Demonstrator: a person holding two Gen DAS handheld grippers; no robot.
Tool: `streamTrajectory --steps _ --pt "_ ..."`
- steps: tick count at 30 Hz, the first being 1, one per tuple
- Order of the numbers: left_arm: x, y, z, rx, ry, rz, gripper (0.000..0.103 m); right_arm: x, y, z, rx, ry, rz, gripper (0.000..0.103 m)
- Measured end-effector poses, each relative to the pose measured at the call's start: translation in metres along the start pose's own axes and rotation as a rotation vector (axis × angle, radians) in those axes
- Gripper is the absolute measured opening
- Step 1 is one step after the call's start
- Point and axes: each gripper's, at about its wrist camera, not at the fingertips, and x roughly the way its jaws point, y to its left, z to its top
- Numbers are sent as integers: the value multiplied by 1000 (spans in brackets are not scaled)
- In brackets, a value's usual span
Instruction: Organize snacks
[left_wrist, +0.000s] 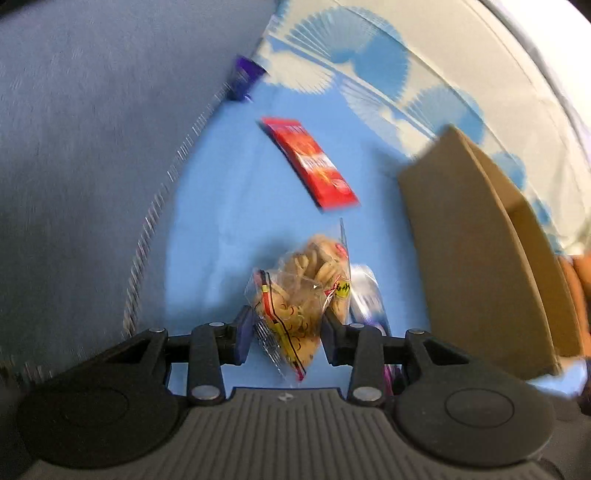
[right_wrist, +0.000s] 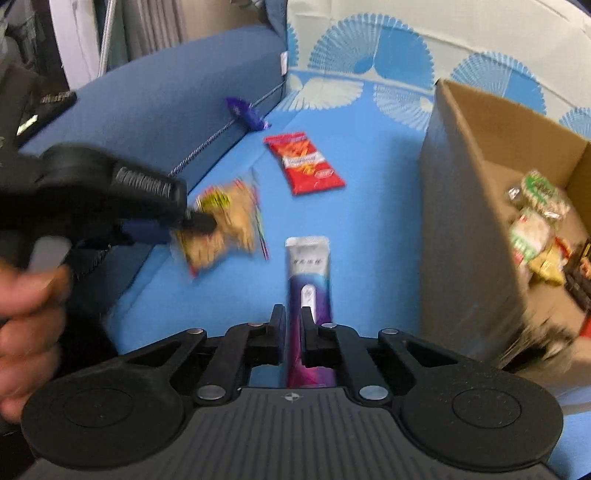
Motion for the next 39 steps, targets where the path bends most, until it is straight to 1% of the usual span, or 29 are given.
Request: streamTrajectory --steps 1,2,3,5,6,7,8,9,10,11,12,14,15,16,19,27,32,35,39 --pt "-7 -1 -3 15 -38 -23 42 2 4 -3 -16 5 2 8" --pt "-11 -3 -5 35 -65 -20 42 4 6 -6 -30 7 0 8" --pt "-11 -4 -6 43 -72 -13 42 5 7 -9 -46 12 -4 8" --pt "-6 -4 -8 24 -58 0 42 7 7 -13 -53 17 -7 9" --pt "-3 -3 -8 5 -58 12 44 8 5 -14 -44 18 -4 13" --pt "-2 -2 -7 -10 -60 18 49 9 3 -14 -32 14 0 15" --pt "-1 -2 -7 -19 -58 16 51 10 1 -14 -25 9 0 22" --pt "0 -2 -6 -22 -52 10 56 11 -1 -13 -21 2 -2 32" --pt "-1 -2 -6 -22 -45 4 61 12 -3 -13 -17 -2 -6 36" --pt "1 -2 -4 -24 -42 6 63 12 -4 -14 -14 -5 -7 40" --pt "0 0 -3 -29 -46 14 66 14 -6 -15 -12 -5 -6 41" --pt "1 1 -1 -47 -60 9 69 17 -8 -14 -11 -6 -14 41" --pt "1 1 -1 -53 -64 2 73 19 -10 -14 -7 -9 -19 42" --pt "1 1 -1 -53 -64 -3 78 20 -12 -13 2 -12 -22 42" --pt "5 -3 -1 -32 -43 -13 83 24 -16 -10 26 -11 -18 43" --pt "19 -11 -4 22 30 -49 84 36 -15 -12 18 23 -26 43" --pt "23 -16 -7 29 32 -51 85 36 -13 -14 -7 19 -37 43" --pt "24 -18 -7 39 29 -45 85 35 -12 -15 -26 13 -45 34" --pt "25 -22 -8 57 26 -36 85 34 -11 -15 -30 14 -48 31"
